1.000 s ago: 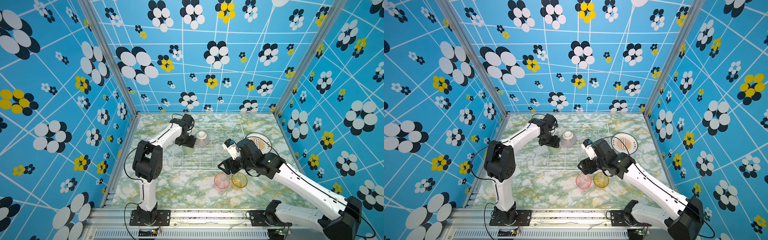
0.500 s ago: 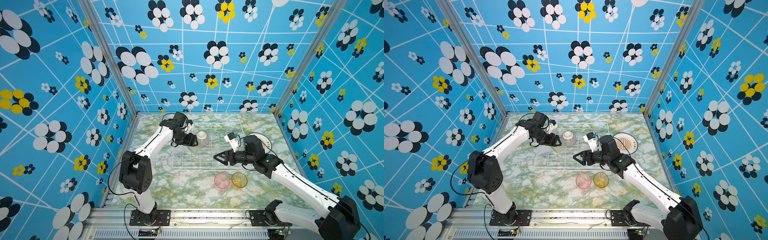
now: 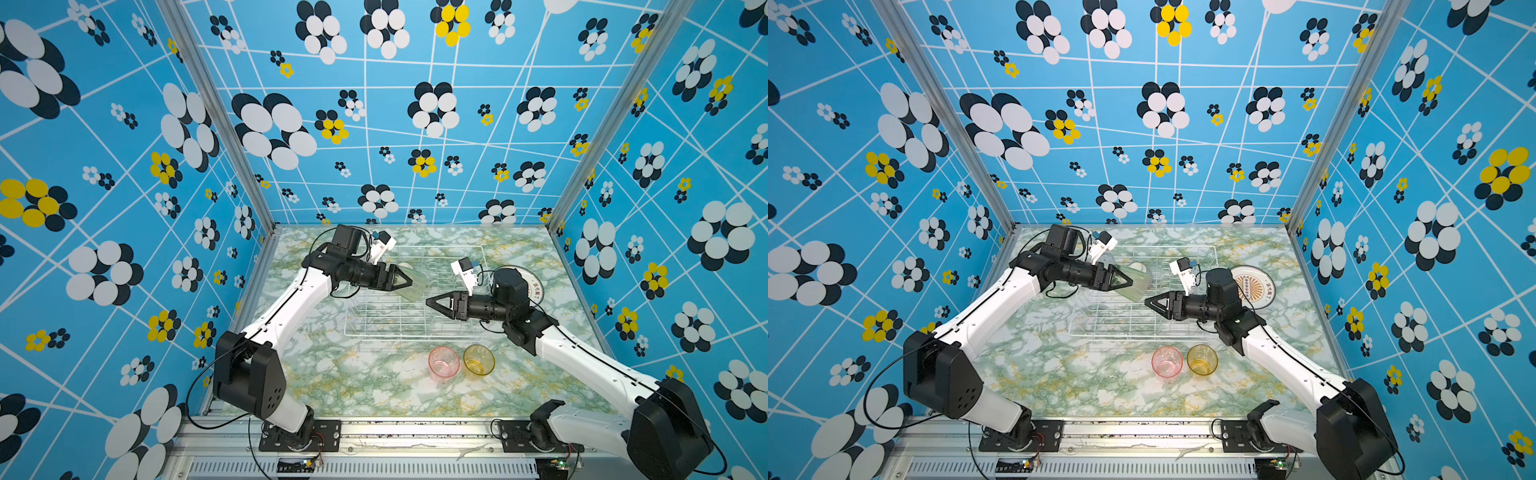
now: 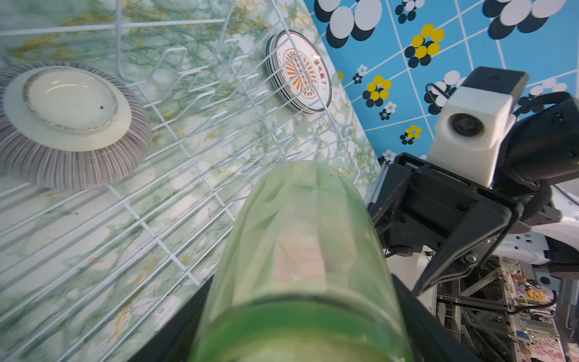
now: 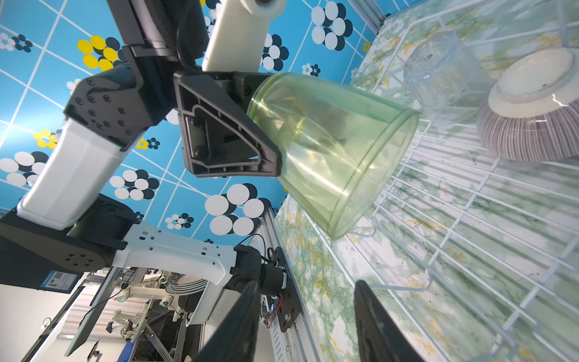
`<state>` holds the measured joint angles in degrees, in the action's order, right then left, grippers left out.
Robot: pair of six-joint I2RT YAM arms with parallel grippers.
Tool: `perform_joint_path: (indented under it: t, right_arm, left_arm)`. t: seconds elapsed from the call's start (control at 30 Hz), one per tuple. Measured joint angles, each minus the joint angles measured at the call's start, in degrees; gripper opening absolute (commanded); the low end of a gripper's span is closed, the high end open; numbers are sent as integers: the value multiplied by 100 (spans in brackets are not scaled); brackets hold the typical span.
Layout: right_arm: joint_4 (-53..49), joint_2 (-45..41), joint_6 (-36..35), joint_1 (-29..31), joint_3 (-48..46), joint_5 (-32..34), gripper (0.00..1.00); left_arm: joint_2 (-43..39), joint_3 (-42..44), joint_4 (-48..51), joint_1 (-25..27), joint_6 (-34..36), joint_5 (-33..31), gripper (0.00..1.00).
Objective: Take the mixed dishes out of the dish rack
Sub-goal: 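Lift the green glass with left gripper while right gripper closes on it, then carry the green glass toward the table edge with right gripper while left gripper releases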
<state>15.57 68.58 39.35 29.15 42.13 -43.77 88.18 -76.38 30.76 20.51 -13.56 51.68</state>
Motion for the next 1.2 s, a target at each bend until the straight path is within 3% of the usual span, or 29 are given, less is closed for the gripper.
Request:
perform_joint_path:
  t: [0.3,0.93,1.2]
  right_arm:
    - [671,-4,186,-9,-28,-81,46]
    - [2081,352,850,-9,20,-245,29]
    - [2293,372,933,-9,133,-450,9]
  left_arm:
    - [-26,546,-1204,2,-800,835,68]
    - [-190,1045,-3392,280,-2260,1449,68]
    - [-184,1045,-3598,326,-2461,1550,69]
